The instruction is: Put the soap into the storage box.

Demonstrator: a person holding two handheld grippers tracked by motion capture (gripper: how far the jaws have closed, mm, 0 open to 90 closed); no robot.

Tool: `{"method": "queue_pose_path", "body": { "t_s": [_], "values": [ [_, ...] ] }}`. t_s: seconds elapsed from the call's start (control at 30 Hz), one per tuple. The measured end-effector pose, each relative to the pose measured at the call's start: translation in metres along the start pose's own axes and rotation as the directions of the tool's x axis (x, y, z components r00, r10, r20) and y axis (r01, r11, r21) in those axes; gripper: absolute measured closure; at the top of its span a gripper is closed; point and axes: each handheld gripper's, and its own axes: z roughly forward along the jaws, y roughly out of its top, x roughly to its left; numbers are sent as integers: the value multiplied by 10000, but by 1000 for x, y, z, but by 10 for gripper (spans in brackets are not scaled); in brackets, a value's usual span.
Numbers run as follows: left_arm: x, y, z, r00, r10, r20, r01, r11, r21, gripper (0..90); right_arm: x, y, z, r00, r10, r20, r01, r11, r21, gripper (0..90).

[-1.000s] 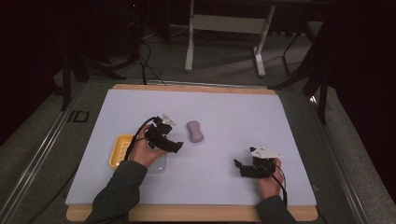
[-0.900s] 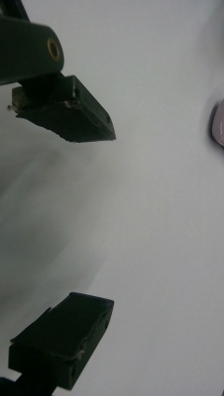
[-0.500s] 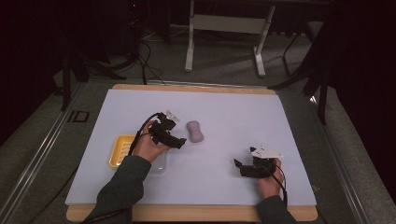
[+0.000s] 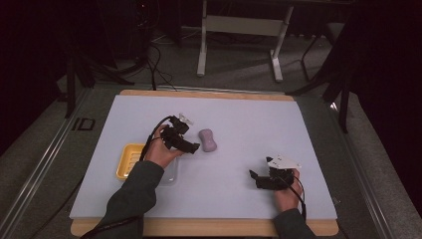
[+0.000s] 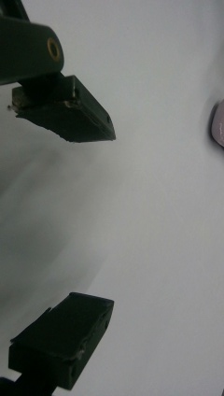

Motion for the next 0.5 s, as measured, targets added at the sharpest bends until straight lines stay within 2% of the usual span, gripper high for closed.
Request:
{"method": "queue_pose_path", "body": {
  "t_s": [0.27,0.5],
  "values": [
    [0,8,7,9995,-192,254,191,9998,24,162,0,0,0,10000,1,-4,-1,10000,-4,156],
    [-6,15,12,9987,-312,407,309,9995,74,166,0,0,0,10000,-39,10,39,10000,22,156]
  ]
}}
